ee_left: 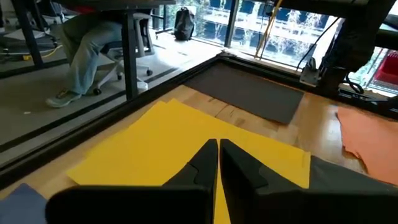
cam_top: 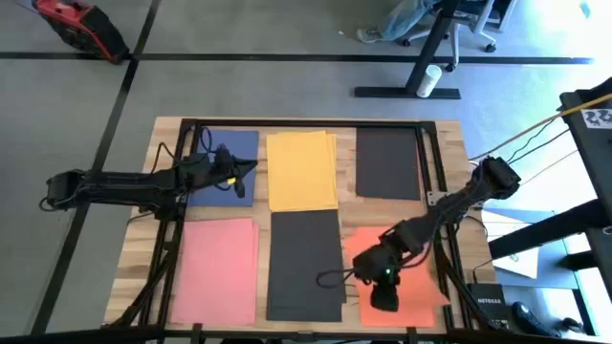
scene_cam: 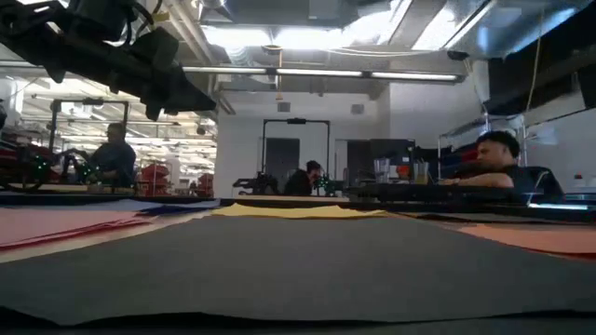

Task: Organize paper
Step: Stack the orange paper on top of the other orange paper

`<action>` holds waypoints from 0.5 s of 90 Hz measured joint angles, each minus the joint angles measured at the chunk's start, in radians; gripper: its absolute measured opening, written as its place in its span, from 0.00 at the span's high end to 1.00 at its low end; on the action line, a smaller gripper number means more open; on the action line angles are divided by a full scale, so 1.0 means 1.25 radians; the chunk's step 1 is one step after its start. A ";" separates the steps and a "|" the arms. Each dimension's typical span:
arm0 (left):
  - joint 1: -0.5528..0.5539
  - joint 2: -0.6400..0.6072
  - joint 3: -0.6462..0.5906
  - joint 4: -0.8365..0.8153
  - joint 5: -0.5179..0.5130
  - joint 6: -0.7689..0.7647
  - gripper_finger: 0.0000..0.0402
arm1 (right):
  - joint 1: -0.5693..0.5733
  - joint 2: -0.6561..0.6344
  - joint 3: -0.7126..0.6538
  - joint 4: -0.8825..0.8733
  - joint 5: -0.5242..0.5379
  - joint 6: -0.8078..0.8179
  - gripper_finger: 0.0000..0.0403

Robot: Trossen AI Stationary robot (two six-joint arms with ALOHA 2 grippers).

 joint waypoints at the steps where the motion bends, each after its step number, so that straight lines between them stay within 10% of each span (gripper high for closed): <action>1: 0.000 0.000 0.000 0.000 0.000 0.000 1.00 | 0.001 0.000 0.000 0.002 0.001 0.008 1.00; 45: 0.000 0.000 0.000 0.000 0.000 0.000 1.00 | 0.016 0.022 -0.003 0.025 0.043 0.177 1.00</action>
